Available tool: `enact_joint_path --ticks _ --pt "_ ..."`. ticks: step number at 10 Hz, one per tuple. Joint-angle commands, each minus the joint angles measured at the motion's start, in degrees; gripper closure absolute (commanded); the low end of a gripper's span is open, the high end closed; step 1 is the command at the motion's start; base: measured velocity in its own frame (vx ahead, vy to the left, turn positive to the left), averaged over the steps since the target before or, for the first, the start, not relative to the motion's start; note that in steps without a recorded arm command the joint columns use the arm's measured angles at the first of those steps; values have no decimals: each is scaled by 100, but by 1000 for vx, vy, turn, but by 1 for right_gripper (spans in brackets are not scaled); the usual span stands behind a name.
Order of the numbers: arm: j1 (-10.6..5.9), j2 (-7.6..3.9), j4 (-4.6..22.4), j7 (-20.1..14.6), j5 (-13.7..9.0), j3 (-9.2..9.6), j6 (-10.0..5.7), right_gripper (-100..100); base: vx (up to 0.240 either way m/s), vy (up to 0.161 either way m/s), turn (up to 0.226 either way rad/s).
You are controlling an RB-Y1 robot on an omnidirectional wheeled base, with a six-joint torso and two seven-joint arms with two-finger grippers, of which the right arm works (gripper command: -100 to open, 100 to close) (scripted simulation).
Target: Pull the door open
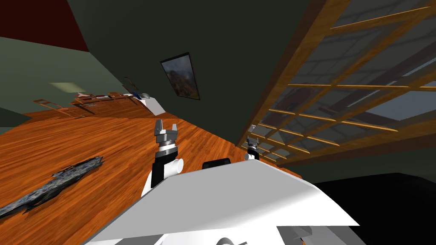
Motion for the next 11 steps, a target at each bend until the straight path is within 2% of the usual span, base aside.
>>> enact_joint_path --ticks 1,9,10,11 --pt "-82 -40 256 -200 -125 -11 -73 -100 49 -78 120" --pt "-314 -172 1235 -1024 -767 -81 -313 -100 44 -78 143" --pt "-291 -173 1153 -958 -707 -73 -292 -100 22 -46 38" --pt "-229 -264 1220 -1155 -678 0 -344 -100 147 -40 -89"
